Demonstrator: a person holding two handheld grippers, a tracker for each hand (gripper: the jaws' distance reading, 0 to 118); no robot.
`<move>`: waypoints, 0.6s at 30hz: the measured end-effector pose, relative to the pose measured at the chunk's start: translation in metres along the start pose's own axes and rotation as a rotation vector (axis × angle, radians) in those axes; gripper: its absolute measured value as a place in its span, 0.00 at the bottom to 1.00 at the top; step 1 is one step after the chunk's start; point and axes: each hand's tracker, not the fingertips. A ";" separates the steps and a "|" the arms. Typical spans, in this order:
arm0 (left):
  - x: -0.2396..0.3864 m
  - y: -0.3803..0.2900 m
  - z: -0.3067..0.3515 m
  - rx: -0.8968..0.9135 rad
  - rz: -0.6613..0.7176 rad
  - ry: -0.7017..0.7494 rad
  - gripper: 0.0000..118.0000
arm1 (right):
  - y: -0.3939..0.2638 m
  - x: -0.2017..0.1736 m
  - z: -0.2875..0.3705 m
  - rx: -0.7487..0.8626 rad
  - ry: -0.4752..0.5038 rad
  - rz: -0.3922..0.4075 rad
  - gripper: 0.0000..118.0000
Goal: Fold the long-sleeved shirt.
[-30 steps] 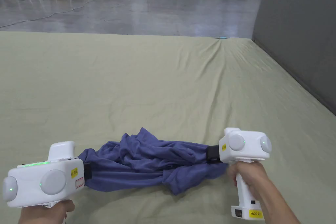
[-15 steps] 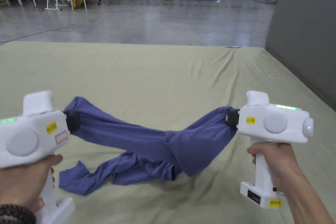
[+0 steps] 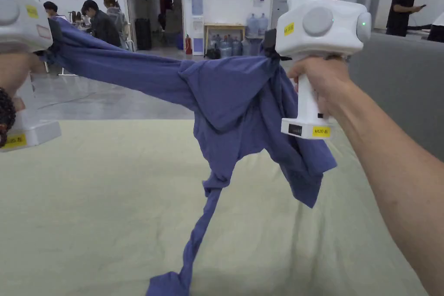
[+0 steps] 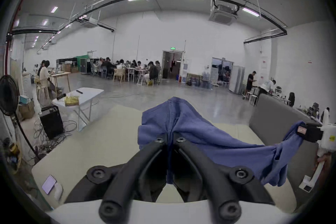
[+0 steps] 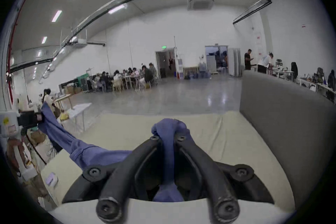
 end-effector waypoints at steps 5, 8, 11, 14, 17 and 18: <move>0.018 0.030 0.002 0.051 -0.030 -0.023 0.00 | 0.046 -0.001 0.001 0.068 -0.025 -0.045 0.05; 0.030 0.009 -0.002 0.054 -0.097 -0.026 0.00 | 0.030 0.014 -0.018 0.061 -0.023 -0.080 0.05; 0.030 -0.036 -0.019 -0.016 -0.097 -0.052 0.00 | -0.024 0.026 -0.040 -0.007 -0.024 -0.127 0.05; 0.027 -0.105 -0.046 -0.143 -0.136 -0.028 0.00 | -0.108 0.039 -0.071 -0.138 -0.057 -0.138 0.05; 0.019 -0.191 -0.074 -0.289 -0.157 -0.028 0.00 | -0.208 0.051 -0.098 -0.293 -0.086 -0.142 0.05; 0.016 -0.219 -0.081 -0.340 -0.152 -0.031 0.00 | -0.239 0.056 -0.108 -0.335 -0.091 -0.153 0.05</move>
